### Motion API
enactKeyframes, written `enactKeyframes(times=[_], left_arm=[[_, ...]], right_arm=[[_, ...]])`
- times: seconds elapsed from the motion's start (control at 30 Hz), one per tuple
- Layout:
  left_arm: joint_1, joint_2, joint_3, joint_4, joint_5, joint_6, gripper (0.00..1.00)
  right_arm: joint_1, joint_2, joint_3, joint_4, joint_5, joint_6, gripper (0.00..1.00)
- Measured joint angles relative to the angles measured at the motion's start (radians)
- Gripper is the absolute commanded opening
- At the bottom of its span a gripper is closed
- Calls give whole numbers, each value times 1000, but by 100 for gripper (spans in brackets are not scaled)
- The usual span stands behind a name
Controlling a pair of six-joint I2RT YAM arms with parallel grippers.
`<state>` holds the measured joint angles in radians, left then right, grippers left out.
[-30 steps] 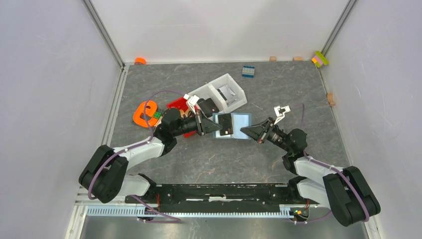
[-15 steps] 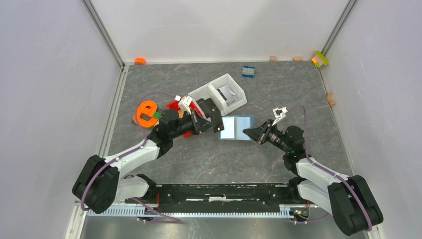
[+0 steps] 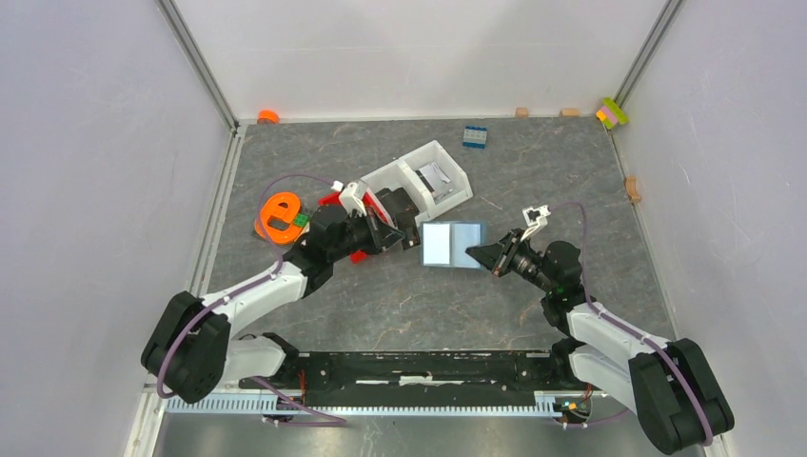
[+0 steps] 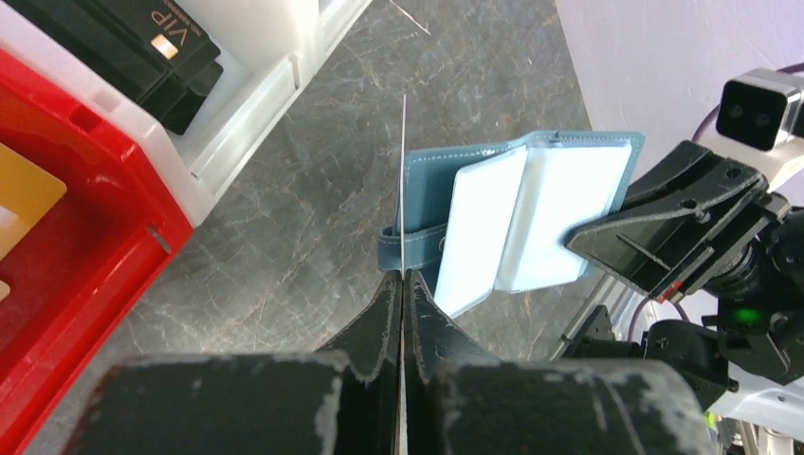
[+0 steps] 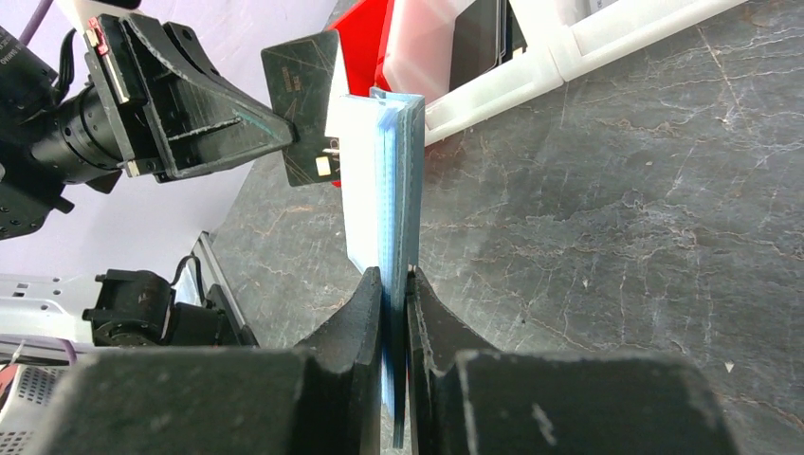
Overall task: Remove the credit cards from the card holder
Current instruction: Remove the credit card from the card holder, then place the credit card in the storage box.
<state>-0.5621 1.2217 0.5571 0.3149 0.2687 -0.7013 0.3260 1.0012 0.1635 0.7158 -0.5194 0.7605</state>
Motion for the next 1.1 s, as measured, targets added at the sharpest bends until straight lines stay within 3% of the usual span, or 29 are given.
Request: enactKeyframes(times=[0.8,1.1], left_arm=[[50,381,345,-53,-215,-41,2],[81,470,383,-52,-284,-71,2]], right_arm=[[0,-22,0,-60,77,-27,0],[0,-25,0,-75,99,-34,0]])
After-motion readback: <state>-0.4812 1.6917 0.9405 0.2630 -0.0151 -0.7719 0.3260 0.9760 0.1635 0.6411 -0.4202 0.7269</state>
